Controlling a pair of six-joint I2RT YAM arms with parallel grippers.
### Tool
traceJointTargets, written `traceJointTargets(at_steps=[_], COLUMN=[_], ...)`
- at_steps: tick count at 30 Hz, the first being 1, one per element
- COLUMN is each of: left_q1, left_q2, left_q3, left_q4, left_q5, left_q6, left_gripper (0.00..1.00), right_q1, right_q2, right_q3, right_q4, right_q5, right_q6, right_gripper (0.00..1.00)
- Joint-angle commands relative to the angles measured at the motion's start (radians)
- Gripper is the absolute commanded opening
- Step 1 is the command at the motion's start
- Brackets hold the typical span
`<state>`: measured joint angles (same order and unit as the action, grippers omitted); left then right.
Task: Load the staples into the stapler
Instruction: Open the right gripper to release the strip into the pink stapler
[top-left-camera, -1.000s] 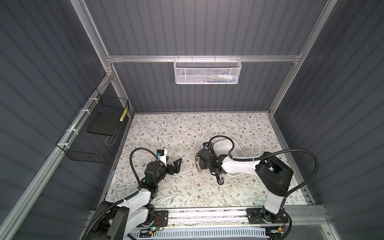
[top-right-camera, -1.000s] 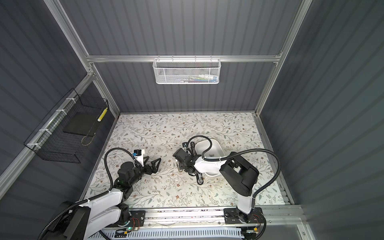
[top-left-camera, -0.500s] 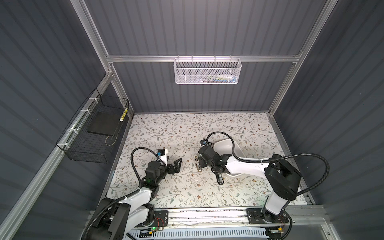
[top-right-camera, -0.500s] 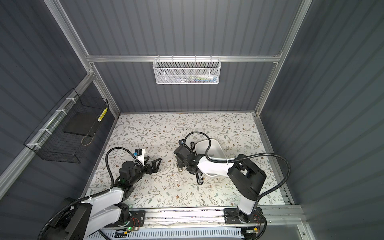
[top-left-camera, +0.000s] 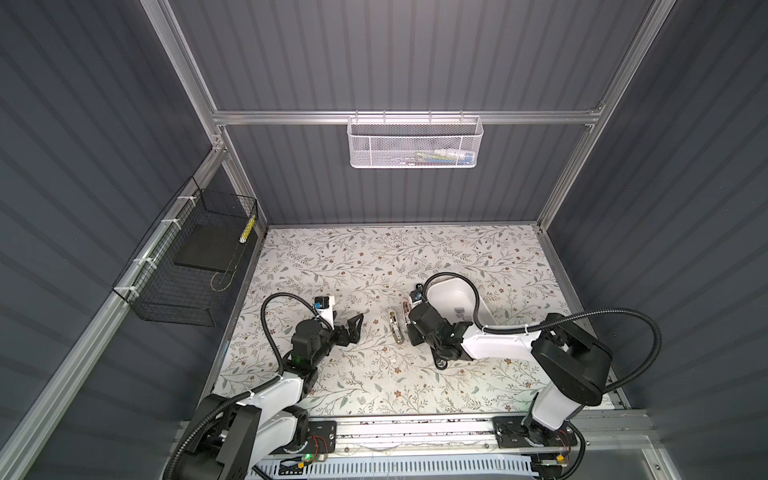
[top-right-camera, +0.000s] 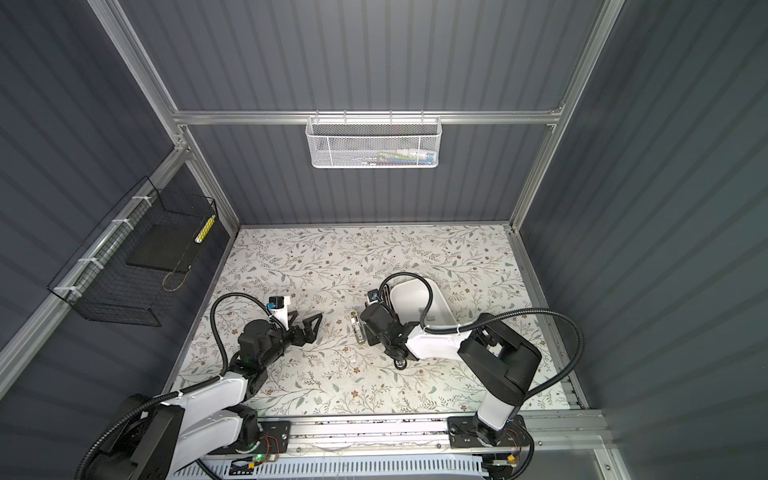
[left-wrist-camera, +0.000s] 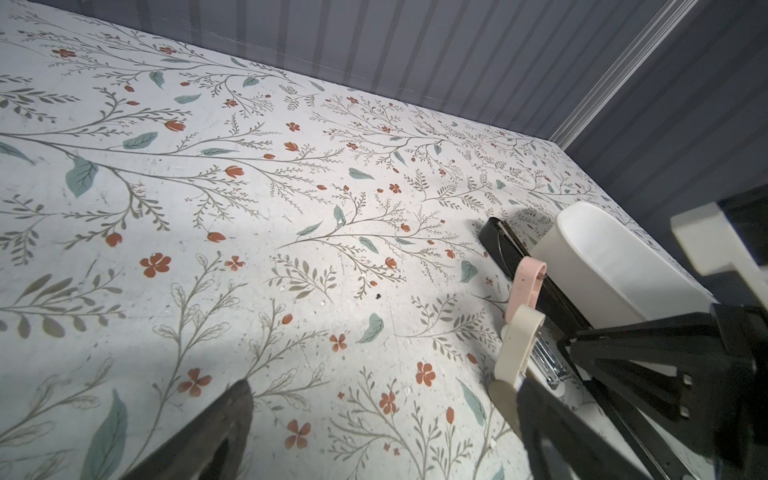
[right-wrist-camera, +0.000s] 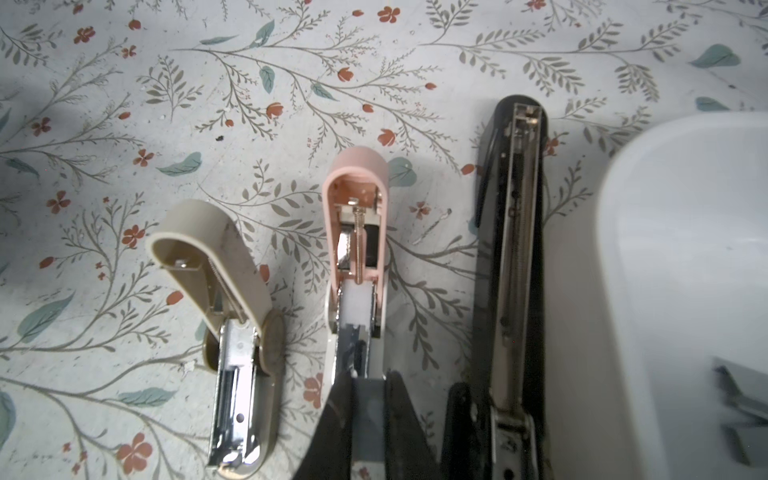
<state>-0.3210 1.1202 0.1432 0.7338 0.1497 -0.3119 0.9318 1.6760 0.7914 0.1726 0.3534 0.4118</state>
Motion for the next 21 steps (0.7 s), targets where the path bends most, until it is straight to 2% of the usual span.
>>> traceJointTargets(at_steps=[1,21], left_q1=[-0.006,-0.006], left_q2=[0.007,0.007], left_q3=[0.024,0.022], left_q4=[-0.007,-0.005], left_q5=[-0.004,-0.003], left_q6=[-0.004,-0.004], left_gripper=[0.99,0.99], right_q1=[-0.002,0.002], right_q2=[-0.009,0.065], right_q3=[-0.022,-0.019], right_q4=[0.082,0.182], right_q5=[0.03,0.003], right_q6=[0.017,0.015], right_gripper=[0.0,0.0])
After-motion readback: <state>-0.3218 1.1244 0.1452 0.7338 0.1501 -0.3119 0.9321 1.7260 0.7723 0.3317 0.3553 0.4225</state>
